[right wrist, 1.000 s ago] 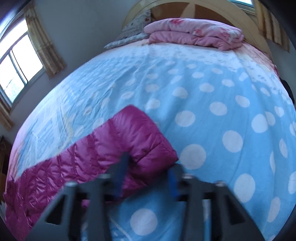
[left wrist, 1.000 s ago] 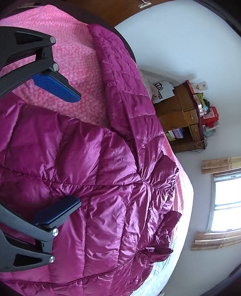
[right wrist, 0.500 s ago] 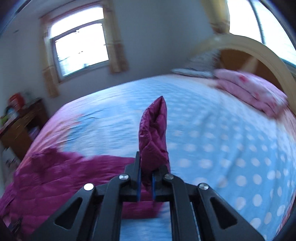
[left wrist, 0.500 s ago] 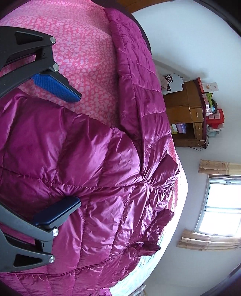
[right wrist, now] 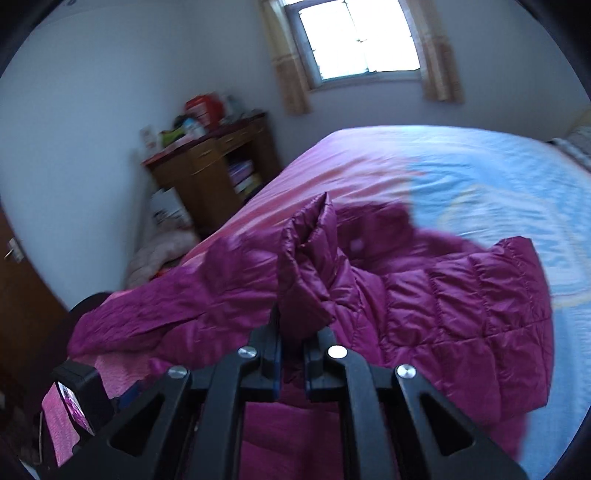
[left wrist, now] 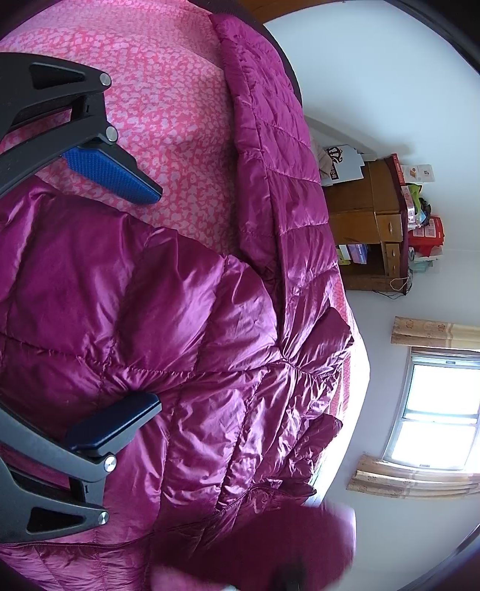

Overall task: Fold large clothes
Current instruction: 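Carry the held sleeve across the jacket body with the right tool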

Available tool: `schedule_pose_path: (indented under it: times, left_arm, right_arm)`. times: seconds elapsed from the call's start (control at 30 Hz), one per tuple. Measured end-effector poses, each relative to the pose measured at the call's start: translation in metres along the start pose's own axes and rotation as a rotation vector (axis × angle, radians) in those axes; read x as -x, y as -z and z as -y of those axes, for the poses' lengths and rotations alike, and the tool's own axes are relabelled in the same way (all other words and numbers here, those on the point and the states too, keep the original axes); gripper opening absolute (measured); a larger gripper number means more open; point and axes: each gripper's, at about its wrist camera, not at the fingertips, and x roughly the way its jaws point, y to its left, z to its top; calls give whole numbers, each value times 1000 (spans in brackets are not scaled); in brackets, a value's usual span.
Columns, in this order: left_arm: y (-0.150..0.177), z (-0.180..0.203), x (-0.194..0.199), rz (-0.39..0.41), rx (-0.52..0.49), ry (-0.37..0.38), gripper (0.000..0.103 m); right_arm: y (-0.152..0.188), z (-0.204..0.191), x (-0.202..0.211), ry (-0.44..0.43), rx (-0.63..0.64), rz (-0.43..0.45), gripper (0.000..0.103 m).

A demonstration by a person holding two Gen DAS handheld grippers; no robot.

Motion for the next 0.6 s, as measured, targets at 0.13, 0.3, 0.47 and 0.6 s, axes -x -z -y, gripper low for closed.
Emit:
schedule_pose_path:
  times: [0.13,0.3,0.47,0.6]
  left_arm:
    - [1,-1,0,4,2,4,102]
    - [2,-3,1,9,4,8,102]
    - [2,-2,2,12,5,8,102]
    - [2,-2,3,12,4,7,102]
  right_arm:
    - [17,-15,-49,-149,32,-91,11]
    - [34,-22,-89,-254,-48,-200,51]
    - [32,-17,-67,-375,-122,-112,56]
    - [27,-17,-74,-306,-129,-122,11]
